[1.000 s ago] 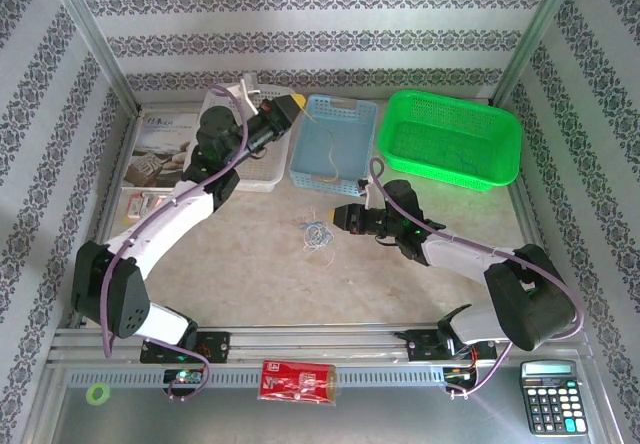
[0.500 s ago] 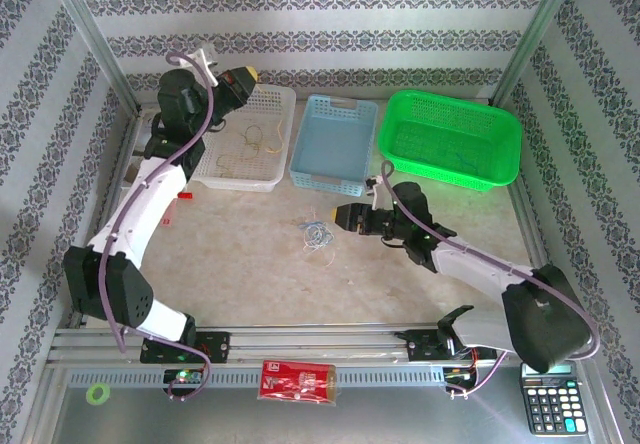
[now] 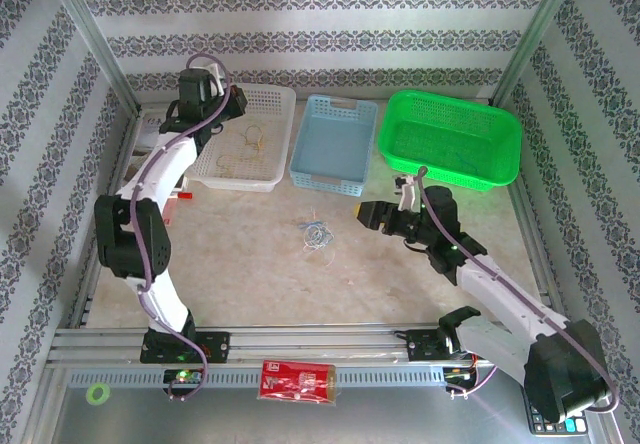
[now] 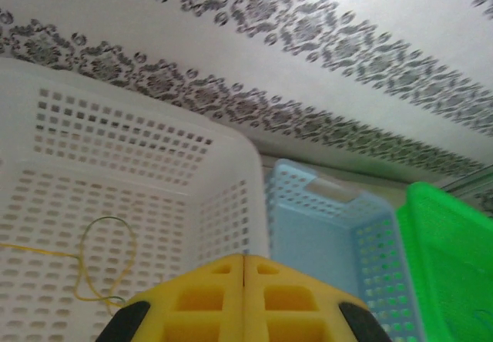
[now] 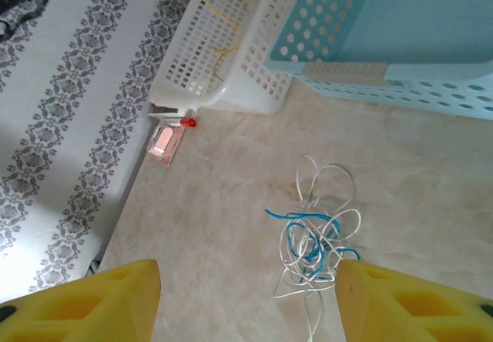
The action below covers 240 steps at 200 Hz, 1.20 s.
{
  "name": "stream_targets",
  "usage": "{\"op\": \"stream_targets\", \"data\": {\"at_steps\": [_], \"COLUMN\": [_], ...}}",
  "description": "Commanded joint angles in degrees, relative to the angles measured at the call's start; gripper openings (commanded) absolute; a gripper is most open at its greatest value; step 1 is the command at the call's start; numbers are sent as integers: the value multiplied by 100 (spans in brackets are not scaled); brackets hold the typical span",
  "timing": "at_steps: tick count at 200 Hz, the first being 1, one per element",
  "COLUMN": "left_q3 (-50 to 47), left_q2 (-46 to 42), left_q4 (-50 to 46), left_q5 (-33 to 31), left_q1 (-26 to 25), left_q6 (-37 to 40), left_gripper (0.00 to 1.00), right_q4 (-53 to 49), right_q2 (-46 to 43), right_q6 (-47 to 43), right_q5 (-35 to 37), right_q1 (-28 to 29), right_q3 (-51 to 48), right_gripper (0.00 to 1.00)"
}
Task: Untangle the cables
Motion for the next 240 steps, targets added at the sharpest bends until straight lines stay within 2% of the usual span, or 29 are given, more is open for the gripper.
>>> {"op": "stream_targets", "data": {"at_steps": [1,7,19,41,57,85,117,164,205,240], "left_q3": [413,477,559,583,544,337,-237,-1826,-3109,-3941], "left_q2": [176,215,252,185,76,-146,-601,-1690,-2733,-3477], "left_q4": [-398,-448,-516,-493,-461,-319,-22,567,773,737], "left_q5": [-182,-209,-215,-173,-120,209,550,841,784,515], "left_q1": [78,91,104,114,113,110,98,-72,-410,-981], "left_q6": [483,524,548,546,513,429,101,-427,-816,-1012], "left_gripper": [15,22,41,67,81,100,100,100,100,100], "right_q4": [-368,-418,-536,-776,-910,-1133,-1501,-1888,-1965,-1782], "right_q2": [-150,-166,-247,-399,-431,-397,-361,-224,-115,180], "right_q6": [-181,-200,-250,-321,-387,-533,-775,-873,-841,-705], "right_q5": [11,7,26,98,127,160,198,158,196,584], "right_q1": [-73,-94,-130,-213,-274,-342,-414,-443,-311,246], "right_q3": [67,76,110,237,422,855,1556,2228,1845,1168], "right_gripper": [62,62,62,63,63,63,63,63,63,63]}}
